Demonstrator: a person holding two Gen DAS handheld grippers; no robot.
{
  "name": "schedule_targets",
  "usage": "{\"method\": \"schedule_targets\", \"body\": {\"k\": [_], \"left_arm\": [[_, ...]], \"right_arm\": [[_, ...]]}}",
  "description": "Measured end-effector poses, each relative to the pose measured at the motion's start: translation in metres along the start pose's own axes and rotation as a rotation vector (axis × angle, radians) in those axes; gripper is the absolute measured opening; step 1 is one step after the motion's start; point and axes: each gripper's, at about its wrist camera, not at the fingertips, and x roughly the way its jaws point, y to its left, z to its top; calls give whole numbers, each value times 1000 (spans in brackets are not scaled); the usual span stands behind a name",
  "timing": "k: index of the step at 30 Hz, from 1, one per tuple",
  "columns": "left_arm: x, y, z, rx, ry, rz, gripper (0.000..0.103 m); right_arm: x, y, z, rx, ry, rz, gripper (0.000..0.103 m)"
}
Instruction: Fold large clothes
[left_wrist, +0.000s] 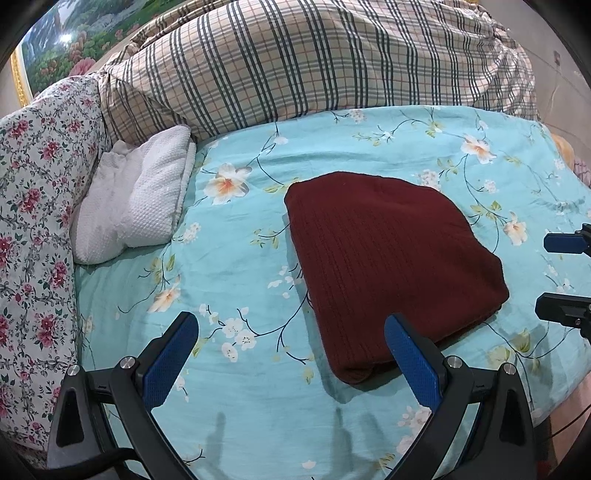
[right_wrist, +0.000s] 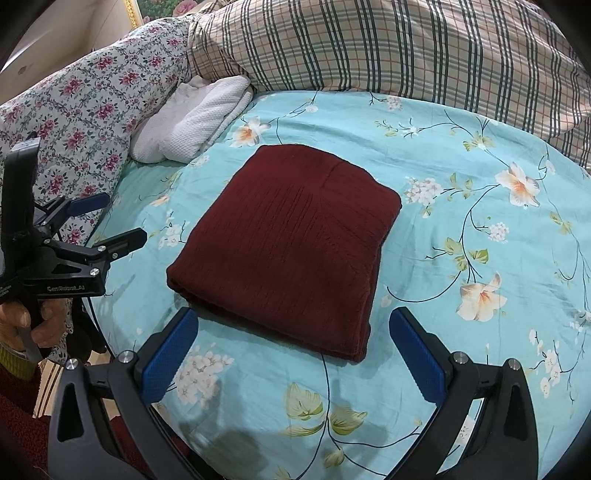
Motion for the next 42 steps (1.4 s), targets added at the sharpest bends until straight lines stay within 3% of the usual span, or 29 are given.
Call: {"method": "schedule_targets", "body": {"k": [42], "left_arm": [[2,-5,4,17,0,-11,101]], "right_arm": [[-4,8,0,17,-9,-8,103]]}}
